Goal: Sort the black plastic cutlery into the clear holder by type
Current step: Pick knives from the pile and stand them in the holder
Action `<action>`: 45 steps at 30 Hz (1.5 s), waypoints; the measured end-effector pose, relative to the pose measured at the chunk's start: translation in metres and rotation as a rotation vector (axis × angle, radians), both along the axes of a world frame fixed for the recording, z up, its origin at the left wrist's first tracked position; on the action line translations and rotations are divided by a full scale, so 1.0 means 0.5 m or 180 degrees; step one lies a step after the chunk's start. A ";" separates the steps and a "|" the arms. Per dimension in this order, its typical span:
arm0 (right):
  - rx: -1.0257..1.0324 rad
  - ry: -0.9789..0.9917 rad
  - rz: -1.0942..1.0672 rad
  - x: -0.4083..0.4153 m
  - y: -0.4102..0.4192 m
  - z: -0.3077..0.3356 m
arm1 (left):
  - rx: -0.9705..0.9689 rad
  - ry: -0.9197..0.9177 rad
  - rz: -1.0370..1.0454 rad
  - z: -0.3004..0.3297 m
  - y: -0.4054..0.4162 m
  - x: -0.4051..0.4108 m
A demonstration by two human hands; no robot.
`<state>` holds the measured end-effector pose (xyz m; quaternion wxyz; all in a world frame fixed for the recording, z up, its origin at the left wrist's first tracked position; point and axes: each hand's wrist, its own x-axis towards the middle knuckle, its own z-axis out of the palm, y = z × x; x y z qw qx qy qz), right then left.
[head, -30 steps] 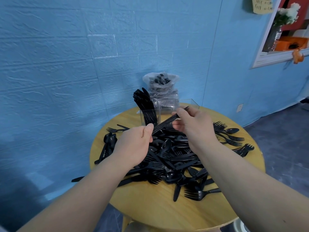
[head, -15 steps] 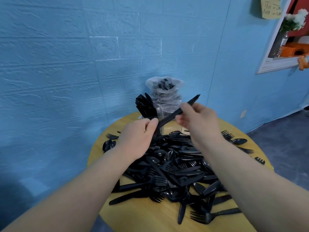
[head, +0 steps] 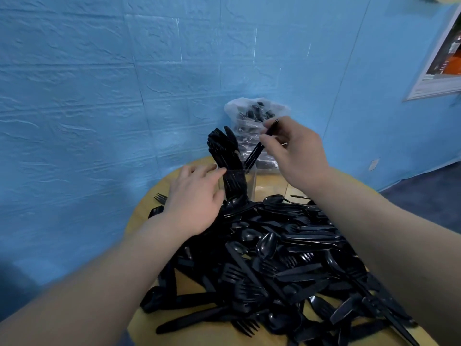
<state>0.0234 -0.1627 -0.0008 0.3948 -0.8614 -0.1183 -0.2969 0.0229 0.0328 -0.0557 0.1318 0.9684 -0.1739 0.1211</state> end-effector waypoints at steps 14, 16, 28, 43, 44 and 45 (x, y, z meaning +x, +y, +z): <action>-0.1469 0.0307 -0.0447 -0.043 -0.008 -0.045 | -0.0485 -0.0043 -0.0002 -0.021 0.050 -0.065; -0.1494 0.0259 -0.0336 -0.086 -0.012 -0.063 | -0.0775 -0.0091 0.0100 -0.039 0.076 -0.098; -0.2372 0.1399 -0.0302 -0.111 -0.030 -0.150 | 0.0124 0.0528 -0.0053 -0.078 0.046 -0.209; -0.1446 0.1374 -0.0547 -0.097 -0.076 -0.111 | 0.0211 0.0211 -0.0091 -0.049 -0.007 -0.117; -0.1372 0.1328 -0.0601 -0.099 -0.085 -0.108 | 0.0201 0.0186 -0.0123 -0.047 -0.012 -0.112; -0.1348 0.1297 -0.0640 -0.102 -0.092 -0.104 | 0.0183 0.0178 -0.0143 -0.045 -0.016 -0.108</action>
